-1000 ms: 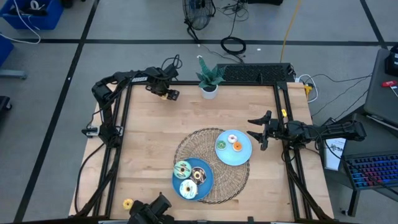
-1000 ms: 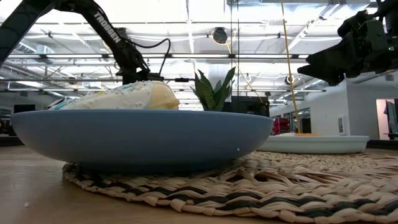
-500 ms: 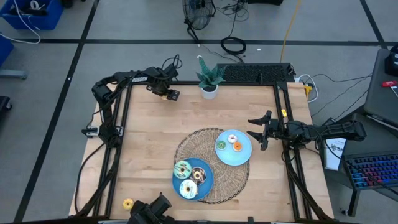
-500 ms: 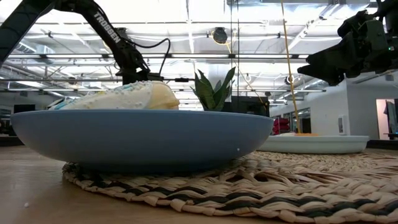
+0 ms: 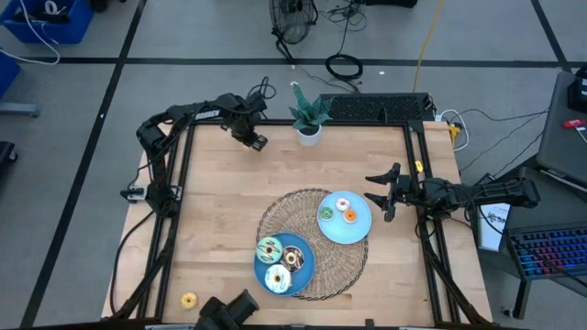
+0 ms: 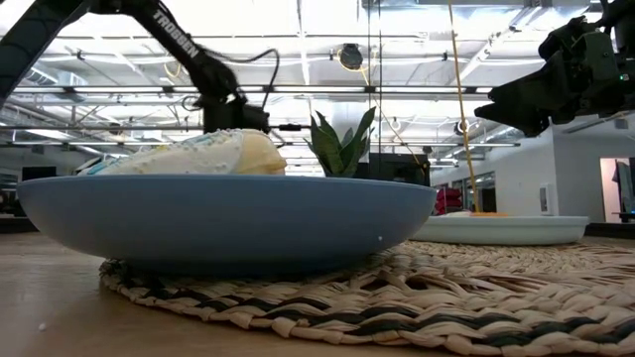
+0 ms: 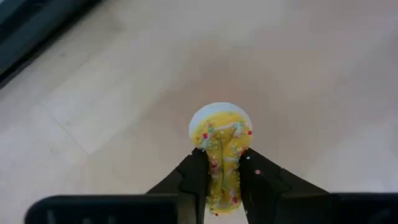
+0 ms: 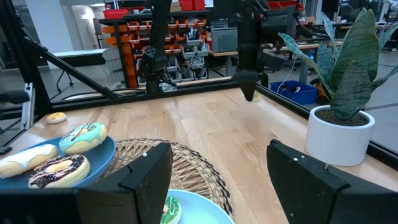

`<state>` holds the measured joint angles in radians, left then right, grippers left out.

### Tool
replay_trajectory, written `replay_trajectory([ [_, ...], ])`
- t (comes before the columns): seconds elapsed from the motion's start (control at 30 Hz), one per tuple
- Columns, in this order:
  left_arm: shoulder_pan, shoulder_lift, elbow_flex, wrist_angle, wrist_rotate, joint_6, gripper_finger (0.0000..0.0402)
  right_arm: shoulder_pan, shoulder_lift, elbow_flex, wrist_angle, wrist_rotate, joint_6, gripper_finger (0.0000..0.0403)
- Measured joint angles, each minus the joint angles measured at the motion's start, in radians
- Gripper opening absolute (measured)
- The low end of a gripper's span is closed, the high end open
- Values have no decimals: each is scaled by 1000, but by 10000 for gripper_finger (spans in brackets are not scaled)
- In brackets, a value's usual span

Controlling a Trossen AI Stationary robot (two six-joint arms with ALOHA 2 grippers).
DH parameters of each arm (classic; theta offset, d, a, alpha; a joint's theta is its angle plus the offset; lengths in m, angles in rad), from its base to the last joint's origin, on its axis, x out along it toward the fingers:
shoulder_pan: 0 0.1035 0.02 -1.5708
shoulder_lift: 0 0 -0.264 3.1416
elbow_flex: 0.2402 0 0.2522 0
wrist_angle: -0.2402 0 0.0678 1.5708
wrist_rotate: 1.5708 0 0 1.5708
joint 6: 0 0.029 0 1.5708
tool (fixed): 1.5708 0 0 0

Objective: Pick & Place donuts
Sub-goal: Put the top small yellow donut on the light blue plate

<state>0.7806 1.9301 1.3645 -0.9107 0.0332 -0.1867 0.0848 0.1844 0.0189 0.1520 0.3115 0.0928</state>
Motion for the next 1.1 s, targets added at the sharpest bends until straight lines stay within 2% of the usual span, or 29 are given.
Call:
replay_trajectory([
  [0.23, -158, 0, 166, -152, -27, 89, 54, 0, 0, 0, 0, 0, 0, 242],
  [0.5, -434, -1, 328, -222, -175, 79, 47, 0, 0, 0, 0, 0, 0, 242],
  [0.67, -621, -1, 372, -218, -192, 44, 63, 0, 0, 0, 0, 0, 0, 242],
  [0.83, -790, -1, 376, -162, -243, 53, 63, 0, 0, 0, 0, 0, 0, 242],
  [0.97, -887, -1, 376, -95, -306, 38, 54, 0, 0, 0, 0, 0, 0, 242],
  [1.1, -959, -1, 376, -13, -374, 93, 51, 0, 0, 0, 1, 0, 0, 242],
])
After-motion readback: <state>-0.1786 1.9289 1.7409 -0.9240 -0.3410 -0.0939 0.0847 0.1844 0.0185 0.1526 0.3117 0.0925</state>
